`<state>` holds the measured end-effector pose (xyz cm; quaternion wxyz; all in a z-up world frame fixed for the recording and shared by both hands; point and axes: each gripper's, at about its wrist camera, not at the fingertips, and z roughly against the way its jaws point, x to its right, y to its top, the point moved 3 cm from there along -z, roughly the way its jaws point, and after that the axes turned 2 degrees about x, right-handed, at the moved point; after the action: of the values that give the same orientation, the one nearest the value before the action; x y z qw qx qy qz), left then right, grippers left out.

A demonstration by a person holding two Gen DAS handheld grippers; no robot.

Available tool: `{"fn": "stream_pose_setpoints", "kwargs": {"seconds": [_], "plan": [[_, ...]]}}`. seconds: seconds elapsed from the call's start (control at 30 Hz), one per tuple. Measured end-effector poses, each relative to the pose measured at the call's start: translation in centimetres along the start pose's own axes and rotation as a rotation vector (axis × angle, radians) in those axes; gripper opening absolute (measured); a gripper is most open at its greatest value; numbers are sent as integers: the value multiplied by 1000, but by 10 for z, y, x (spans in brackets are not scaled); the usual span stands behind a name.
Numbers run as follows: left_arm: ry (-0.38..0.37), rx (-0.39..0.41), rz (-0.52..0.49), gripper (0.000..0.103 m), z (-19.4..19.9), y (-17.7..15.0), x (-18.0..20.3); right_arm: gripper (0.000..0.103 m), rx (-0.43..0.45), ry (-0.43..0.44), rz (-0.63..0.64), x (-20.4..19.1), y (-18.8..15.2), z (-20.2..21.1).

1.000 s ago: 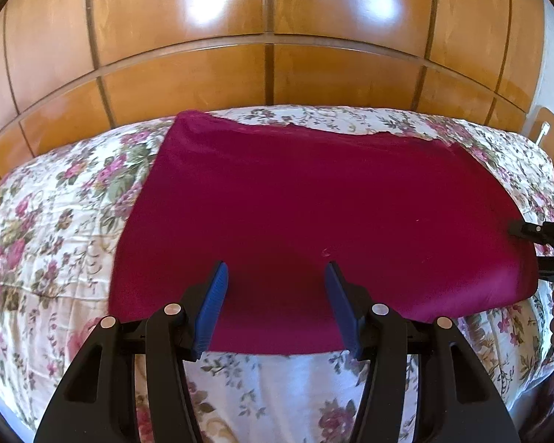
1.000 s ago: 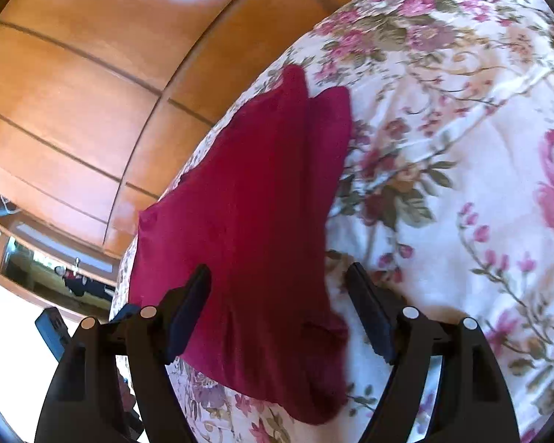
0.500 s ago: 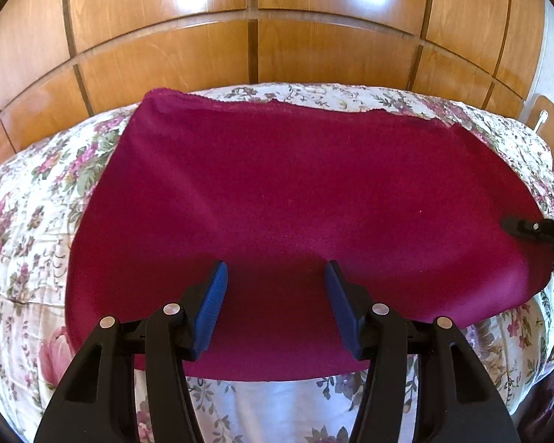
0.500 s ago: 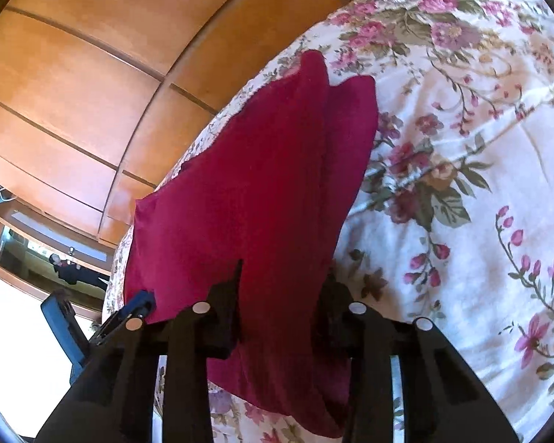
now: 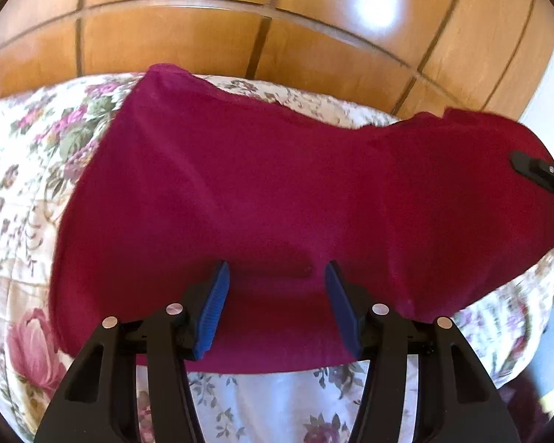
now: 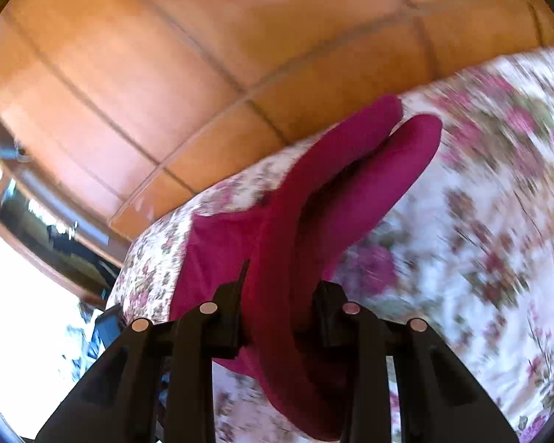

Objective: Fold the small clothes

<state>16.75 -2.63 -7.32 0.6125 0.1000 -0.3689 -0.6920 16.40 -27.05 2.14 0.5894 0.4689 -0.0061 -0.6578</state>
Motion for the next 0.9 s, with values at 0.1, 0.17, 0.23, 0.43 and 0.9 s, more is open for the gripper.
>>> {"fn": "stream_pose_setpoints", "kwargs": {"seconds": [0.1,0.17,0.23,0.43,0.9], "plan": [[-1,51,67,51,21,3,-19,27,-17,-25,84,-38,7,-17],[-6,82,124,51,37,4,-38,27,-41,-31,139,-64,6,-36],[16,100,167,51,49,4,-59,27,-63,-36,184,-82,2,-51],[33,116,299,51,68,0,-111,27,-176,-31,317,-140,-32,-117],[-182,102,469,51,96,21,-149,64,-271,191,386,-165,-94,-143]]}}
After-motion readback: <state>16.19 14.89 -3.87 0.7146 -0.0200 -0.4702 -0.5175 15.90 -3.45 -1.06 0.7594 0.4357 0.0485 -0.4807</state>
